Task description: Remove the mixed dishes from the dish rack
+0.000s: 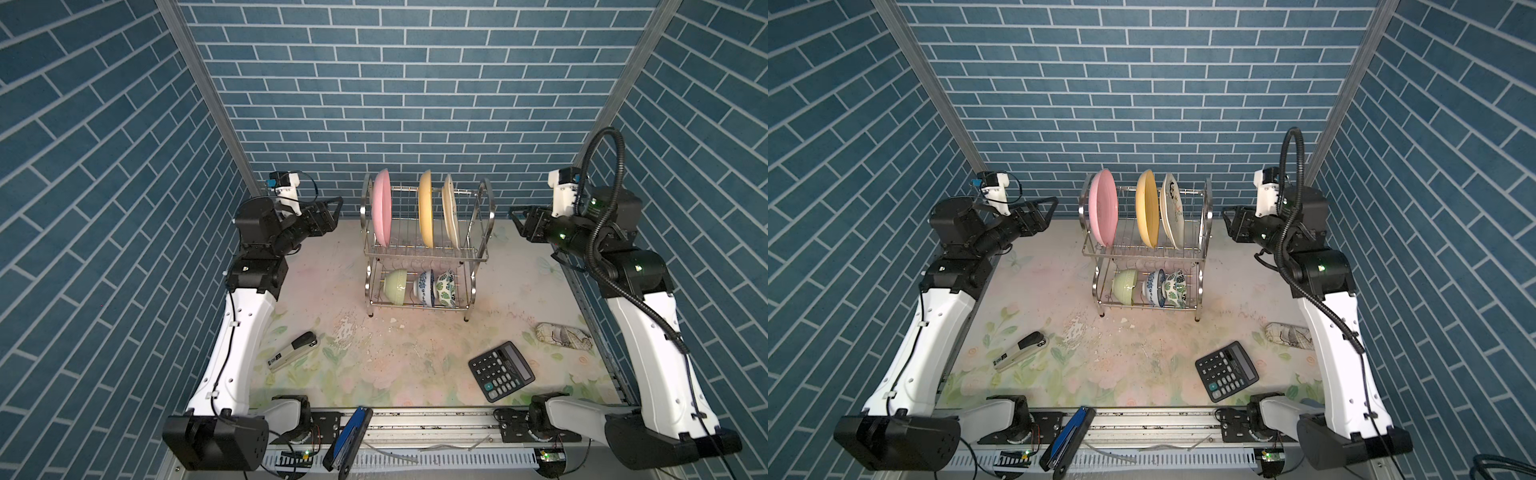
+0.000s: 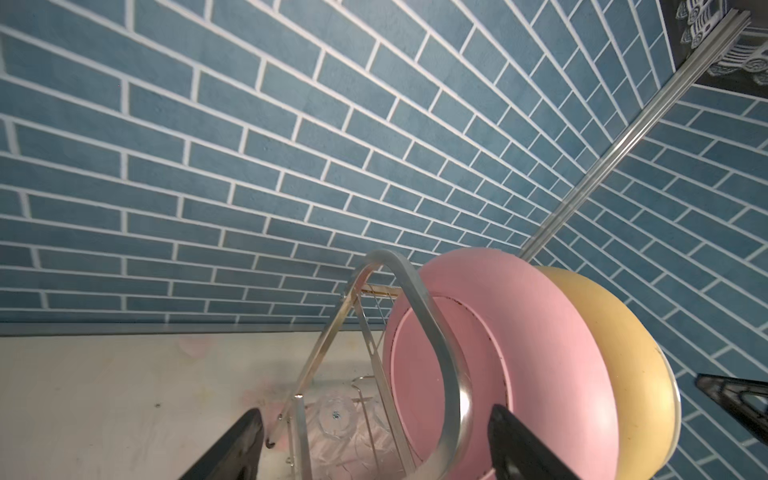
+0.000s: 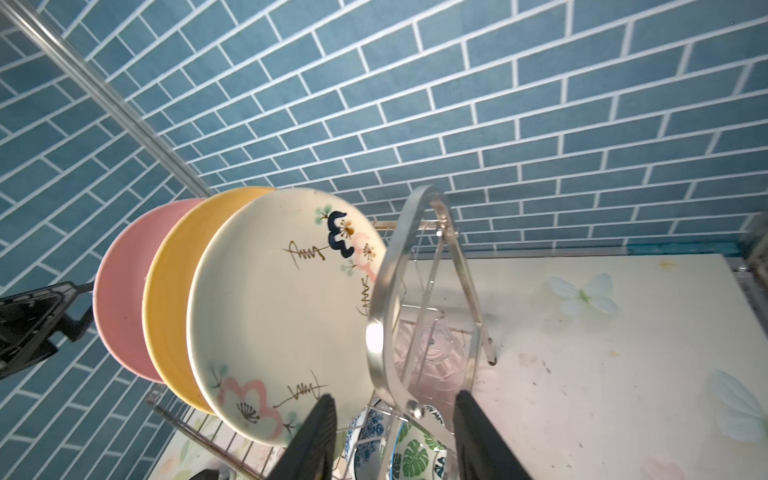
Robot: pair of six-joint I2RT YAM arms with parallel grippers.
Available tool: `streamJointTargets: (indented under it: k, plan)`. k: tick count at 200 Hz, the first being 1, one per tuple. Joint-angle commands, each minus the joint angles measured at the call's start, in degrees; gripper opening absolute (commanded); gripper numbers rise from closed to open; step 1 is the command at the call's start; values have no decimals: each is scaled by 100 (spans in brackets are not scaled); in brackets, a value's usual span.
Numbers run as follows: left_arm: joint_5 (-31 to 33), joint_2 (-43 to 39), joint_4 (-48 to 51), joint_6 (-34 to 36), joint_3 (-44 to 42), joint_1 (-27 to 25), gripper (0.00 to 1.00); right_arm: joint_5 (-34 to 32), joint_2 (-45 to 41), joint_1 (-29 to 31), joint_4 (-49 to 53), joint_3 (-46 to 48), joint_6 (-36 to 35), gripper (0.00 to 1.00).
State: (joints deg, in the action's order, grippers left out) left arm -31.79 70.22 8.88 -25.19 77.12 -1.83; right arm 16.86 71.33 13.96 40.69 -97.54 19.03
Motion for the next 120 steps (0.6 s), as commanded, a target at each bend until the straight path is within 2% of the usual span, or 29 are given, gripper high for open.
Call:
streamJointTargets:
  k: [1, 21, 54, 92, 120]
  plan:
    - [-640, 174, 228, 177, 366, -103, 81, 209, 425, 221, 489, -510, -208, 47]
    - [-689, 352, 632, 486, 671, -345, 81, -16, 722, 356, 609, -755, -242, 48]
    - [-393, 464, 1161, 998, 907, -760, 80, -133, 958, 412, 651, -921, -224, 48]
    - [-81, 597, 1397, 1108, 1005, -837, 65, -13, 1168, 455, 581, -1003, -181, 48]
    - [163, 666, 1454, 1146, 1062, -868, 63, -16, 1286, 467, 532, -1048, -162, 45]
